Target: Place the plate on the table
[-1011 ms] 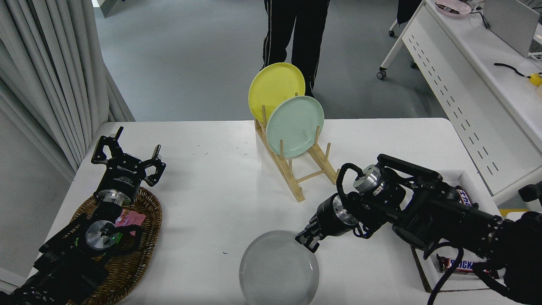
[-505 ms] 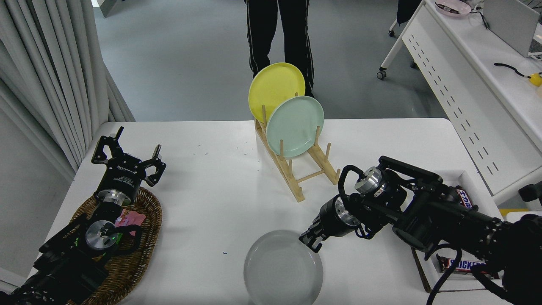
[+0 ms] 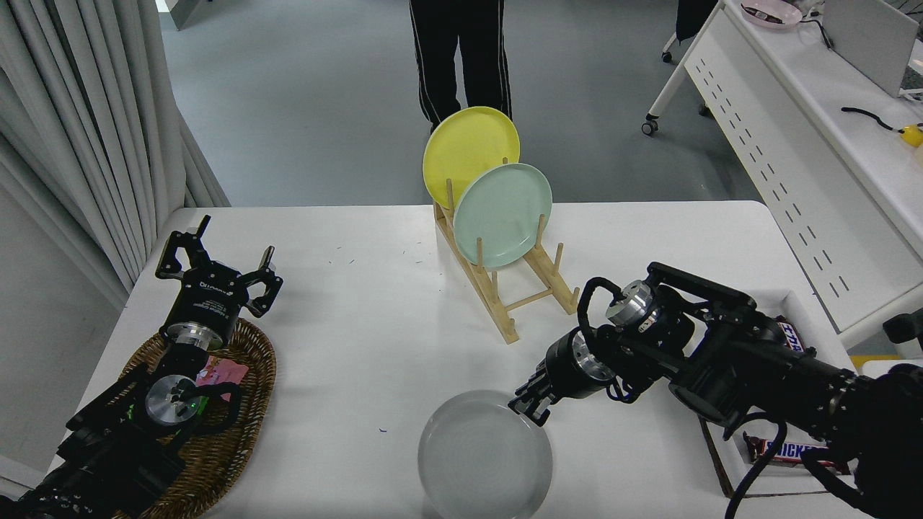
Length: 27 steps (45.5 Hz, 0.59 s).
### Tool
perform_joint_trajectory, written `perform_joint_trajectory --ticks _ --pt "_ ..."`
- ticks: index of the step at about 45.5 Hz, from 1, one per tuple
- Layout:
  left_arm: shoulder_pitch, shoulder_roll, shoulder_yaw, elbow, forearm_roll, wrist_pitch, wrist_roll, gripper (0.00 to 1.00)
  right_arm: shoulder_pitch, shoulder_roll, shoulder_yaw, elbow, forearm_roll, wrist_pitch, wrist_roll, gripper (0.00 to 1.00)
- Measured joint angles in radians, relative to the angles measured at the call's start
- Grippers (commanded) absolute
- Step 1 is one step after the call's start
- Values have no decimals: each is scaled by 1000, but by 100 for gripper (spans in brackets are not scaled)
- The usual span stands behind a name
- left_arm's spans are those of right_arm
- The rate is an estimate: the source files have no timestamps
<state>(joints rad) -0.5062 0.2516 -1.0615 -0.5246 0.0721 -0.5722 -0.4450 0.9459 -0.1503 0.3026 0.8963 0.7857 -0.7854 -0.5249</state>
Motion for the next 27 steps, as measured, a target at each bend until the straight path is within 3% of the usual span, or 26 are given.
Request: perform_joint_trajectory --ticks 13,19,27 --pt "0 0 0 0 0 0 0 100 9 0 38 5 -11 50 1 100" --pt "0 0 0 0 0 0 0 100 11 0 77 12 -15 205 1 100" --pt "0 0 0 0 0 0 0 100 12 4 115 23 -26 506 6 100"
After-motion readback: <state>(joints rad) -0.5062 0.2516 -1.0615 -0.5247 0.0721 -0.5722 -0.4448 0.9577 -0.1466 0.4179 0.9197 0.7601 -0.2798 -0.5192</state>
